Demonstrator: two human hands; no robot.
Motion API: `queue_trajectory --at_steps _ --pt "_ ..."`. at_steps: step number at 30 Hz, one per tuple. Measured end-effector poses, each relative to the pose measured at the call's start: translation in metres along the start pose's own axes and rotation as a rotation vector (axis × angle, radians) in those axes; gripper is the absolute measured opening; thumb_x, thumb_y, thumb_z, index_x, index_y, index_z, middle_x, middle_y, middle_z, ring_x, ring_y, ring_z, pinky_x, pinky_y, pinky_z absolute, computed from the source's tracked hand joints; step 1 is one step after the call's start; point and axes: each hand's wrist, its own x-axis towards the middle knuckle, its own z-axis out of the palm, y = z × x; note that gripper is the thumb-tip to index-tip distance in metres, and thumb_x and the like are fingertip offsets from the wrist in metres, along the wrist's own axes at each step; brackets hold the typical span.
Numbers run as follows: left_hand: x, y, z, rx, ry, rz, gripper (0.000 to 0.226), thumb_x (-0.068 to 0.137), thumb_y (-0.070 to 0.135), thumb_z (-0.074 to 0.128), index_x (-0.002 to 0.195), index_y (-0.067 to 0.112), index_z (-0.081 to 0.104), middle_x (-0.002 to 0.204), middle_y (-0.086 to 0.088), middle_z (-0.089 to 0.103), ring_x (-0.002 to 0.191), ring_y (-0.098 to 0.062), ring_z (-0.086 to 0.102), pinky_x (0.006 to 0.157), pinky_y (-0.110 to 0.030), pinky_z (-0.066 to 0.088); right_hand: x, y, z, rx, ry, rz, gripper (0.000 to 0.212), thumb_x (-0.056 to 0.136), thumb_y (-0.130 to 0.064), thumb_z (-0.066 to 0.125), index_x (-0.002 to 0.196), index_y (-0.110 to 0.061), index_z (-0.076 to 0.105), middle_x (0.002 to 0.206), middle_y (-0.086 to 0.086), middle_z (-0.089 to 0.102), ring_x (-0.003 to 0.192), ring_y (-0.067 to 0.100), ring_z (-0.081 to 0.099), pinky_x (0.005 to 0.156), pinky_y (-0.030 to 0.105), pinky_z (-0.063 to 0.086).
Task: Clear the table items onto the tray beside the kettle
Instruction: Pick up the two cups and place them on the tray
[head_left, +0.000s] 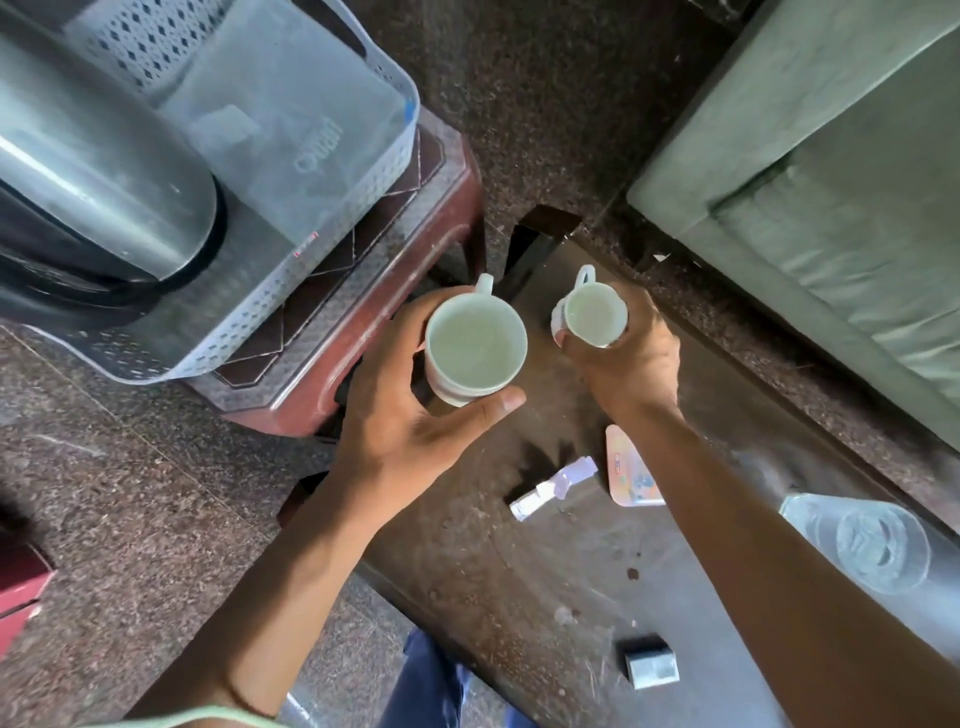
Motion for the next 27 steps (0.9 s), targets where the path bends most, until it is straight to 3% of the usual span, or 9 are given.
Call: queue_trajectory --at_steps 3,5,7,10,13,19,23,27 --pt "0.023 0.004 -0.013 0.038 -0.002 0.047 0.073 0.081 0.049 0.094 0.144 0.032 0.060 0.139 0.019 0.068 0.131 -0.018 0.068 0.107 -0.031 0.057 -0.003 -0.028 -0.011 0.039 0.006 -0.059 0.058 0.077 -0.037 0.087 0.129 -0.027 0.064 0.100 -0.013 0.064 0.092 0.012 0.060 0.082 0.026 0.044" --pt "0.041 0.010 -0.024 0.001 0.021 0.037 0.076 0.078 0.047 0.096 0.143 0.029 0.062 0.140 0.013 0.068 0.133 -0.021 0.068 0.106 -0.039 0.060 -0.006 -0.053 -0.019 0.087 0.021 -0.120 0.057 0.076 -0.036 0.088 0.128 -0.025 0.065 0.100 -0.012 0.067 0.091 0.013 0.062 0.083 0.033 0.054" --pt "0.061 0.017 -0.037 0.061 0.081 0.106 0.075 0.081 0.050 0.096 0.143 0.024 0.061 0.141 0.003 0.064 0.132 -0.022 0.066 0.105 -0.038 0.059 -0.008 -0.081 -0.025 0.142 0.029 -0.187 0.057 0.075 -0.033 0.090 0.126 -0.023 0.066 0.105 -0.008 0.072 0.093 0.017 0.067 0.088 0.042 0.061" --pt "0.089 0.027 -0.061 0.180 0.169 0.196 0.074 0.086 0.055 0.092 0.142 0.021 0.058 0.138 -0.007 0.061 0.128 -0.027 0.063 0.103 -0.046 0.057 -0.008 -0.125 -0.032 0.193 0.036 -0.317 0.057 0.075 -0.032 0.091 0.125 -0.020 0.067 0.111 -0.005 0.073 0.100 0.021 0.070 0.087 0.047 0.062" --pt "0.116 0.029 -0.084 0.223 0.265 0.169 0.073 0.087 0.044 0.093 0.144 0.014 0.057 0.141 -0.016 0.062 0.130 -0.033 0.063 0.105 -0.057 0.055 -0.004 -0.166 -0.034 0.218 0.024 -0.441 0.056 0.078 -0.031 0.089 0.127 -0.016 0.065 0.116 -0.002 0.072 0.108 0.023 0.067 0.090 0.048 0.060" --pt "0.178 0.029 -0.114 0.255 0.514 0.045 0.078 0.083 0.040 0.090 0.147 0.009 0.059 0.142 -0.006 0.066 0.133 -0.030 0.065 0.115 -0.055 0.050 0.019 -0.233 -0.005 0.125 -0.037 -0.549 0.064 0.074 -0.035 0.091 0.129 -0.016 0.065 0.116 -0.002 0.072 0.106 0.021 0.066 0.089 0.044 0.060" --pt "0.214 0.019 -0.123 0.233 0.635 -0.070 0.077 0.077 0.029 0.090 0.144 0.012 0.058 0.138 -0.001 0.070 0.130 -0.027 0.067 0.117 -0.051 0.049 0.036 -0.255 0.032 0.038 -0.056 -0.596 0.062 0.071 -0.045 0.091 0.122 -0.020 0.067 0.108 -0.004 0.074 0.096 0.019 0.069 0.079 0.031 0.054" --pt "0.241 0.005 -0.126 0.187 0.693 -0.220 0.066 0.076 0.015 0.090 0.135 0.016 0.061 0.120 0.010 0.065 0.112 -0.015 0.064 0.108 -0.038 0.053 0.054 -0.268 0.067 -0.078 -0.068 -0.621 0.059 0.073 -0.050 0.088 0.119 -0.020 0.067 0.106 0.000 0.077 0.096 0.021 0.072 0.077 0.027 0.053"
